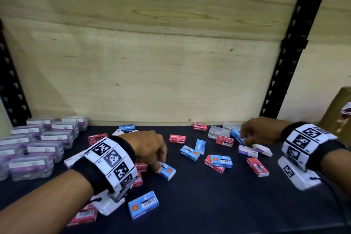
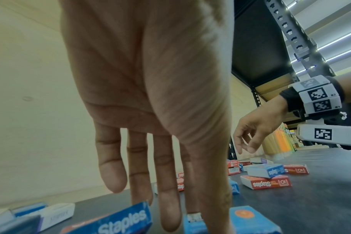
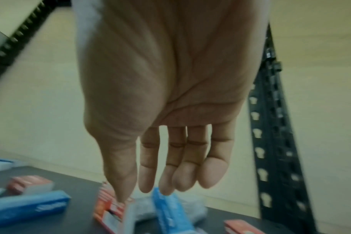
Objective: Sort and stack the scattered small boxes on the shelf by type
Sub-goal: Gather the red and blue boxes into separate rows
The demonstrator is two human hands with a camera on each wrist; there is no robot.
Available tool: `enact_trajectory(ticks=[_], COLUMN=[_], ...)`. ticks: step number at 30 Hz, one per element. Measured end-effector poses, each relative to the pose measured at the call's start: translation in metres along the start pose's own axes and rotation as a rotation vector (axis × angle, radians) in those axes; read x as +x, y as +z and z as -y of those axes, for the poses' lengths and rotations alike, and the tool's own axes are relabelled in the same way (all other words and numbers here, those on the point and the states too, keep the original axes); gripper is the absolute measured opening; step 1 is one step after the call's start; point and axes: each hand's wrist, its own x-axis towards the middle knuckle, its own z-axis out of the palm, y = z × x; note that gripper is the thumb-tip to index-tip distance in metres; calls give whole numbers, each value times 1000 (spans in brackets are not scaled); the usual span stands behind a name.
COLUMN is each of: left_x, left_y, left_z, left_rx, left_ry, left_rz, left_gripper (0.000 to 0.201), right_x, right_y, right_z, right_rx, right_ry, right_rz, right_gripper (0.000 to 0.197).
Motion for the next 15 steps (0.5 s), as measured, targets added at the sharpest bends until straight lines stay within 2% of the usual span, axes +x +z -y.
enact_trajectory(ticks=[7,15], left_x=[-3,-6], left_y=[3,9], left_z=[2,8], left_rx=[11,-26], left_ry=[13,27], left_rz=[-24,-47], left_gripper=[28,27], right_x=[5,25], right_y=[-10,-18], right_z=[51,79], right_rx=[125,103], right_ry=[-166,-233], right_rz=[32,43], right_gripper=[23,26])
